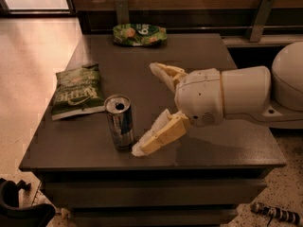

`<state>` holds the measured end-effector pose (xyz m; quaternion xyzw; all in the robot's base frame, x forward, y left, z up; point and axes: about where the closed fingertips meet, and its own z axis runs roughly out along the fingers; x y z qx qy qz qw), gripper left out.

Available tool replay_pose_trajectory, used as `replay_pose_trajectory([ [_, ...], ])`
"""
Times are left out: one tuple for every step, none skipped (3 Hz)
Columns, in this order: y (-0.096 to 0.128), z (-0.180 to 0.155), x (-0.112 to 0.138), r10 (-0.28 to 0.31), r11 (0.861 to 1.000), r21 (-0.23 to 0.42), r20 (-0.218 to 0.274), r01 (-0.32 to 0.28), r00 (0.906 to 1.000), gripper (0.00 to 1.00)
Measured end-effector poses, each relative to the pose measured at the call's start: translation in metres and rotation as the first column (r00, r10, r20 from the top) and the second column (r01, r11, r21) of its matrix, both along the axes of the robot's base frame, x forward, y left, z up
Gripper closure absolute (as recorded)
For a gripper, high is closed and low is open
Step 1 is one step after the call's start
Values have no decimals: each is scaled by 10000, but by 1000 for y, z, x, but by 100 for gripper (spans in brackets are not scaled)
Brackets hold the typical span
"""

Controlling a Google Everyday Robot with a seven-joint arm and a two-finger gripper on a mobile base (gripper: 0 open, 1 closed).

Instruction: Move redbull can near green rice chip bag

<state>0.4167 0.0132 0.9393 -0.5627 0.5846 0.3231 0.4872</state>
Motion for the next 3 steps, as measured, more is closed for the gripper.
replay_pose_trajectory([
  [35,-12,13,212,9993,319,236,-219,9995,0],
  [54,-31,21,398,9972,636,89,-403,9992,0],
  [48,-55,26,446,9945,970,-584,-388,9973,2],
])
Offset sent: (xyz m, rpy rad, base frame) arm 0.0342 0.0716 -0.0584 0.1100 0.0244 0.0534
